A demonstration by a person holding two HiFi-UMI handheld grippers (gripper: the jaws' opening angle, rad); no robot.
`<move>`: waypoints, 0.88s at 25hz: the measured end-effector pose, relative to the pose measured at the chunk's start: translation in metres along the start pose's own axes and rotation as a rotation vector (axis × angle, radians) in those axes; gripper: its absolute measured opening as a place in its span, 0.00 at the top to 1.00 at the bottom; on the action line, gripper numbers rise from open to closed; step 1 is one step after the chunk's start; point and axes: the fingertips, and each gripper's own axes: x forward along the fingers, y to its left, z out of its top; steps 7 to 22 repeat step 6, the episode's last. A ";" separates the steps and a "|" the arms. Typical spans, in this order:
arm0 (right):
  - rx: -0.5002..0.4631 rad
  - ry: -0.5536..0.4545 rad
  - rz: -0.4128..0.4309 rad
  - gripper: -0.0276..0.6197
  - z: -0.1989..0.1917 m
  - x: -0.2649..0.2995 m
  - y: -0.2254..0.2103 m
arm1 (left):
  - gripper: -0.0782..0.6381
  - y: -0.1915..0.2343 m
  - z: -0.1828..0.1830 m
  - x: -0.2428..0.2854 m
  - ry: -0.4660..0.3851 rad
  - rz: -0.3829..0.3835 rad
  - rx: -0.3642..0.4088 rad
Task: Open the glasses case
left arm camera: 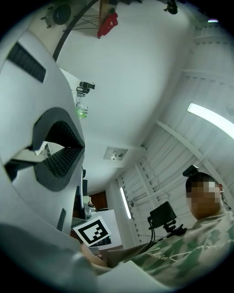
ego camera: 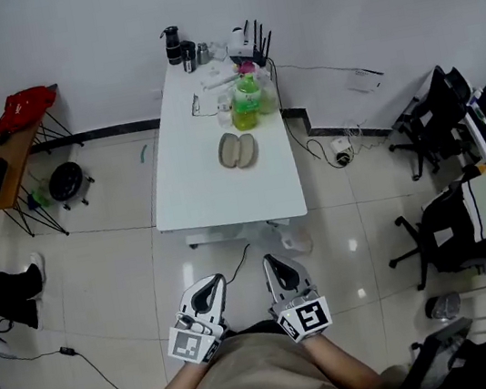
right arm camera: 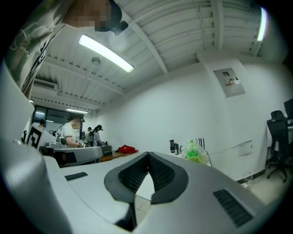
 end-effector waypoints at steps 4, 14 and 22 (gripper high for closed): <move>-0.031 0.001 -0.020 0.94 0.002 0.007 0.008 | 0.88 0.009 0.004 -0.014 -0.029 -0.027 -0.008; -0.032 -0.001 -0.024 0.94 0.000 0.011 0.014 | 0.88 0.014 0.006 -0.025 -0.052 -0.035 -0.011; -0.032 -0.001 -0.024 0.94 0.000 0.011 0.014 | 0.88 0.014 0.006 -0.025 -0.052 -0.035 -0.011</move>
